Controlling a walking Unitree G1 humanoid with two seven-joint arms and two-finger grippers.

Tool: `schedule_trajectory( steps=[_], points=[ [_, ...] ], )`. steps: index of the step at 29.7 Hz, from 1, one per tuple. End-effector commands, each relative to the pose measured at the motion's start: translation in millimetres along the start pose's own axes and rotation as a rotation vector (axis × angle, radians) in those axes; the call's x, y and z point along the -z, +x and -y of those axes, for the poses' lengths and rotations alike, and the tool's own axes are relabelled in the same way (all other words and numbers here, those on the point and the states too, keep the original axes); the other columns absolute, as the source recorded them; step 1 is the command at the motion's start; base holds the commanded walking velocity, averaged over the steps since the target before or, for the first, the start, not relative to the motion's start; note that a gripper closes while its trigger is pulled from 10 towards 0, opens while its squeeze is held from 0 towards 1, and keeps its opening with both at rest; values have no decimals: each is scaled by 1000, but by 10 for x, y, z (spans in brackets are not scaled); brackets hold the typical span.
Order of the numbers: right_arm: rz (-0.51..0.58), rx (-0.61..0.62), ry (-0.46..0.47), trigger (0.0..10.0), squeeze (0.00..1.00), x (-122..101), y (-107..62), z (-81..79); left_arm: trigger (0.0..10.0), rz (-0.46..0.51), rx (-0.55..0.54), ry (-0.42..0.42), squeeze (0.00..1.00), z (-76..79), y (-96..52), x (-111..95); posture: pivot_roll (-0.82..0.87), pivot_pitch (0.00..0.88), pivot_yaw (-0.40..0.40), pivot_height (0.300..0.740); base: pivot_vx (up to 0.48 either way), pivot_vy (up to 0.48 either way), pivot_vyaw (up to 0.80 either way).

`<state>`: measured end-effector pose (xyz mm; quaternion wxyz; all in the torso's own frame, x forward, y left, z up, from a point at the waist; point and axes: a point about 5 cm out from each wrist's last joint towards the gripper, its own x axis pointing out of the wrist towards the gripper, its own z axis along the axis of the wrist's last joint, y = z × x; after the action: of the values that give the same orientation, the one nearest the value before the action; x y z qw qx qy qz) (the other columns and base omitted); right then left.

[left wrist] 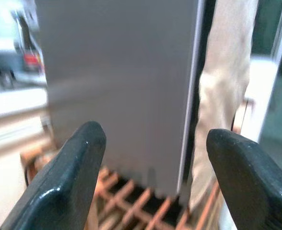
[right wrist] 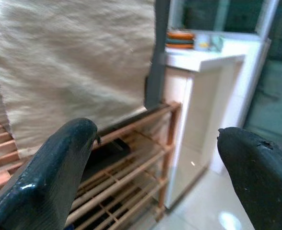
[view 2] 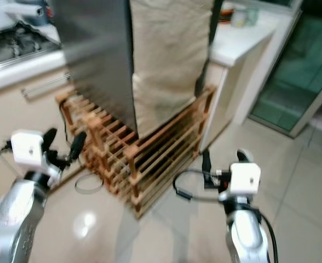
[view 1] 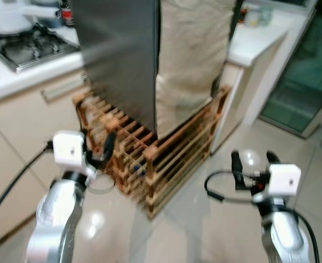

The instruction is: Restocking fridge

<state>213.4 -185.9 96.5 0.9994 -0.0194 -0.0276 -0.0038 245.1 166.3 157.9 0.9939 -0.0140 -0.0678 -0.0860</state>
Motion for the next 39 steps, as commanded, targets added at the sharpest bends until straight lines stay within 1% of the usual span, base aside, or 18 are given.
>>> schedule_trajectory(
  steps=[1,3,7,10,12,15,17,19,22,26,28,29,30,31,33,35,37,39],
  points=[
    [0,-8,3,10000,267,-19,57,-24,10000,-43,-7,-3,0,10,14,65,-128,0,21,740,469,0,0],
    [5,-20,-1,10000,271,-33,94,-51,10000,-42,-22,-12,0,-1,78,71,-131,0,20,740,474,0,0],
    [11,-35,-6,10000,271,-40,119,-72,10000,-45,-32,-27,0,9,135,72,-134,0,20,740,480,0,0],
    [15,-50,-6,10000,271,-45,158,-113,10000,-50,-4,-23,0,76,187,63,-138,0,24,740,480,0,0],
    [17,-62,-8,10000,271,-44,176,-126,10000,-51,46,4,0,139,212,61,-141,0,27,740,480,0,0],
    [19,-63,-9,10000,271,-44,188,-133,10000,-39,55,9,0,143,247,37,-141,0,29,740,480,0,0],
    [26,-65,-10,10000,271,-35,215,-147,10000,7,52,17,0,127,315,-57,-141,0,29,740,0,0,0],
    [26,-66,-11,10000,267,-34,228,-155,10000,2,49,22,0,115,337,-64,-137,0,33,740,0,0,0],
    [23,-75,-13,10000,267,-19,279,-192,10000,7,53,5,0,67,433,-122,-137,0,32,740,0,0,0],
    [23,-79,-13,10000,271,-20,299,-207,10000,52,94,-2,0,104,536,-239,-133,0,25,740,0,0,0],
    [24,-87,-10,10000,271,-18,312,-229,10000,50,148,12,0,169,637,-282,-131,0,21,740,0,0,0],
    [24,-100,-9,10000,267,-15,329,-259,10000,0,182,64,0,225,753,-250,-128,0,17,740,0,0,0],
    [25,-104,-9,10000,267,-16,333,-266,10000,-8,187,77,0,238,782,-244,-128,0,17,740,0,0,0],
    [27,-109,-10,10000,267,-19,342,-279,10000,17,206,48,0,267,819,-280,-130,0,15,740,0,0,0],
    [30,-111,-11,10000,263,-25,352,-285,10000,21,219,1,0,303,858,-306,-136,0,16,740,0,0,0],
    [34,-111,-13,10000,267,-37,368,-282,10000,6,267,-71,0,443,941,-297,-142,0,16,740,0,0,0],
    [35,-111,-15,10000,267,-38,374,-281,10000,-12,293,-93,0,526,972,-259,-150,0,20,740,0,0,0],
    [35,-111,-16,10000,267,-38,375,-281,10000,-32,310,-89,0,586,981,-205,-157,0,23,740,0,0,0]
  ],
)
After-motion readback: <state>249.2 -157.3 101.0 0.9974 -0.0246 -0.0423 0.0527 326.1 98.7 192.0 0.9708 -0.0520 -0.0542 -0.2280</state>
